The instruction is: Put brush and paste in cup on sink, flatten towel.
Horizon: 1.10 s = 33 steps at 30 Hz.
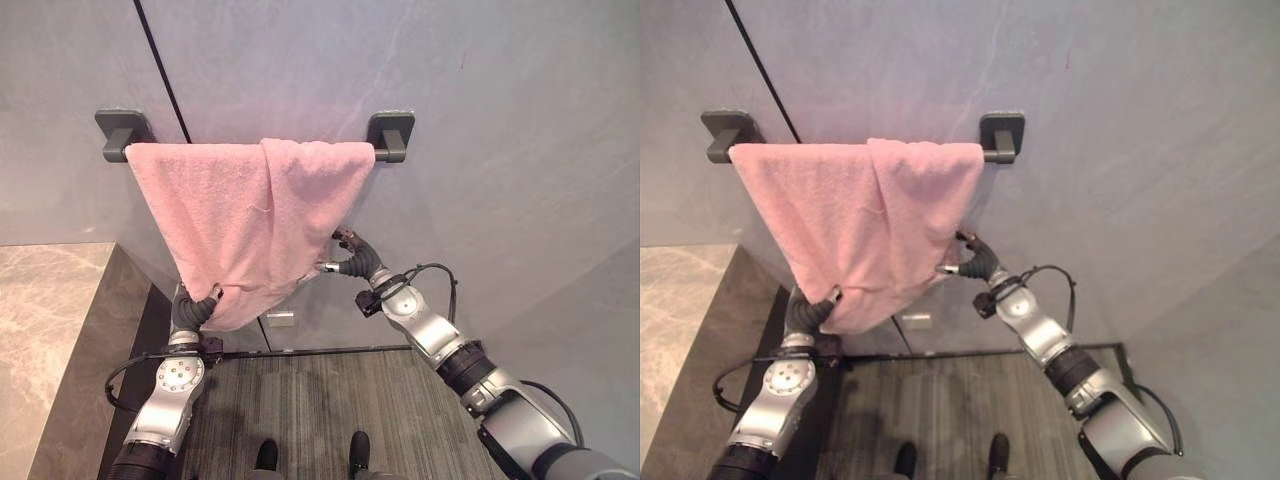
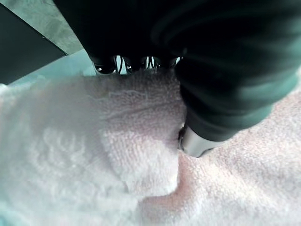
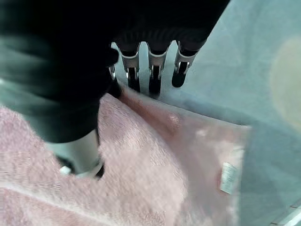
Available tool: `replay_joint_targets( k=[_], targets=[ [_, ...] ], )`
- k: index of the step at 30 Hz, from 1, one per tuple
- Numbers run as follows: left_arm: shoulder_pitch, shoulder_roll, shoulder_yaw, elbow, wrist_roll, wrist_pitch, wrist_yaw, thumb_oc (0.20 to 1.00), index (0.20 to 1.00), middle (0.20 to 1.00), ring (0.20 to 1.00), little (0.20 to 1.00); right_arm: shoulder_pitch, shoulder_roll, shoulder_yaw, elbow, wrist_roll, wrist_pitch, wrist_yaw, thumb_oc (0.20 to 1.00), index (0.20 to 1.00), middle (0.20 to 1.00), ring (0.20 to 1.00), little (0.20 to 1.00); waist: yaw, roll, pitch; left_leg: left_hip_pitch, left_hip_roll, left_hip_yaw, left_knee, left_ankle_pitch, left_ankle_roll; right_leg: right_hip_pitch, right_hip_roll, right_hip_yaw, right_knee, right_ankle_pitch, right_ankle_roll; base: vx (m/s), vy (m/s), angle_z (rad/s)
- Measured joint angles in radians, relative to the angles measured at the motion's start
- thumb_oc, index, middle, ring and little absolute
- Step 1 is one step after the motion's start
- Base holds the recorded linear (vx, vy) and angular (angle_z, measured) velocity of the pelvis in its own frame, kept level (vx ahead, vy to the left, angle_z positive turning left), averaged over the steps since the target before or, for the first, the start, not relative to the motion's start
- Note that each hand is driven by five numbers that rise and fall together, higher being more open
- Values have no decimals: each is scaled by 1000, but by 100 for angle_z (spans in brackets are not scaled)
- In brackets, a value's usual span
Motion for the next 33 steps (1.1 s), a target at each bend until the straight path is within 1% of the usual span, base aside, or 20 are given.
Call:
replay_joint_targets(
  k=[6,17,18,19,20,22,23,25,27,28,29,31,33],
  targets=[
    [0,0,0,1,-1,1,0,200,200,200,200,200,-1,4,2,0,13,0,-8,200,200,200,200,200,-1,5,-5,2,0,3,0,-1,1,1,0,1,0,1,-1,0,0,0],
    [1,-1,-20,22,-31,27,-17,200,200,200,200,200,2,-2,0,2,26,10,4,200,200,200,200,200,-4,37,-30,74,-2,24,-2,-14,20,64,-2,21,-7,-10,0,27,-2,-5],
    [0,0,-18,18,-31,30,-19,200,200,200,200,200,6,-15,-4,-21,25,15,11,200,200,200,200,200,-10,39,-33,79,-2,25,-2,-15,21,67,-2,23,-8,-12,0,0,0,0],
    [3,0,-11,4,-31,30,-22,200,200,200,200,200,25,-49,-12,-97,25,17,15,200,200,200,200,200,-7,44,-31,85,-3,25,-2,-16,23,74,-3,24,-8,-12,1,0,0,0],
    [8,-1,-4,-6,-31,30,-22,200,200,200,200,200,36,-65,-25,-139,24,16,15,200,200,200,200,200,-8,49,-33,91,-4,28,-2,-17,25,79,-4,25,-8,-12,1,6,-5,-4],
    [22,-12,21,-46,-30,26,-23,200,200,200,200,200,67,-74,-58,-212,24,13,18,200,200,200,200,200,-22,54,-38,94,-4,30,-3,-18,26,80,-4,26,-8,-13,2,0,0,-2],
    [26,-22,25,-52,-29,17,-21,200,200,200,200,200,91,-63,-78,-221,24,-7,19,200,200,200,200,200,-25,57,-40,94,-4,30,-3,-18,26,81,-4,26,-8,-13,2,0,0,0],
    [29,-41,22,-23,-26,12,-21,200,200,200,200,200,123,-31,-83,-182,23,-13,18,200,200,200,200,200,-32,66,-46,97,-4,37,-2,-19,27,81,-4,29,-8,-13,2,-22,-12,-9],
    [26,-64,16,62,-20,12,-21,200,200,200,200,200,134,-27,-38,-115,11,-10,26,200,200,200,200,200,-33,72,-49,103,-3,49,-3,-21,30,82,-4,31,-8,-12,2,-14,-8,-13],
    [14,-71,0,127,-17,24,-22,200,200,200,200,200,134,-25,-9,-71,0,-4,30,200,200,200,200,200,-37,74,-51,105,-2,48,-2,-21,31,83,-3,31,-8,-12,2,-4,-2,-4],
    [6,-76,-6,145,-17,41,-21,200,200,200,200,200,139,-26,5,-48,-23,13,32,200,200,200,200,200,-33,73,-50,102,-1,48,-2,-21,31,81,-2,31,-8,-12,2,0,0,0],
    [10,-83,11,122,-10,40,-13,200,200,200,200,200,138,-27,-1,-75,-25,13,31,200,200,200,200,200,-32,74,-51,104,-1,48,-3,-21,31,83,-2,31,-8,-12,2,0,0,0],
    [6,-89,12,146,-10,35,-9,200,200,200,200,200,132,-22,-3,-90,-25,5,30,200,200,200,200,200,-33,74,-52,104,-2,48,-3,-21,31,83,-2,31,-8,-12,2,0,0,0]
  ],
)
